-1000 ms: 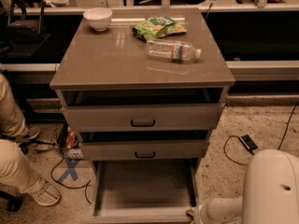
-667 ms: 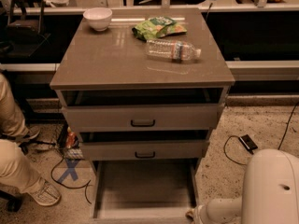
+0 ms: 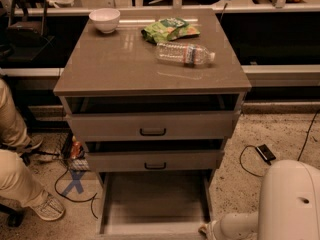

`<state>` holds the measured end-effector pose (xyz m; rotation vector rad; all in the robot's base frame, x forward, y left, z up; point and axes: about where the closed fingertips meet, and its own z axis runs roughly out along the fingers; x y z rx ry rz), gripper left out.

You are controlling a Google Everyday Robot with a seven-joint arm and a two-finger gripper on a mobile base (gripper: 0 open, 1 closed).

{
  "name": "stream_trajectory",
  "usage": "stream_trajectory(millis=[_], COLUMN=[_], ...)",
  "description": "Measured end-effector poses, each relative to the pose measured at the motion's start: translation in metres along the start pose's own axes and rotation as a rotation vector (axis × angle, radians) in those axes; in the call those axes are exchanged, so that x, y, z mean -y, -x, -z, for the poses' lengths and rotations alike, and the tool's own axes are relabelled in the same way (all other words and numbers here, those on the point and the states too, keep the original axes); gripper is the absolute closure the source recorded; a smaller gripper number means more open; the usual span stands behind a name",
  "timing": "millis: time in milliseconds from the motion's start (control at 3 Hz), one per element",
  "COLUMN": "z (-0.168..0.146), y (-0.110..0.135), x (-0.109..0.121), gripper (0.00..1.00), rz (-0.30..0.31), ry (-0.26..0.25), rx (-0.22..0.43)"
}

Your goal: Open bottom drawer

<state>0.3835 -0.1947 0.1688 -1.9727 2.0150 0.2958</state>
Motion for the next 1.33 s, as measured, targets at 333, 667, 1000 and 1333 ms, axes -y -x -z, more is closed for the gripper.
stream_trajectory(millis=[333, 667, 1000, 1333], z=[0.000, 0.012, 0.047, 0.114], y=[0.001, 0.008, 0.016, 0.010], x=[-0.002, 0.003, 0.012, 0.051], gripper=[0.07, 0.00, 0.00, 0.00], rz=[0.009, 0.048, 0.094, 0.115], ry=[0.004, -0.004, -0.055, -0.153], rx=[0.008, 0.029, 0.056, 0.110])
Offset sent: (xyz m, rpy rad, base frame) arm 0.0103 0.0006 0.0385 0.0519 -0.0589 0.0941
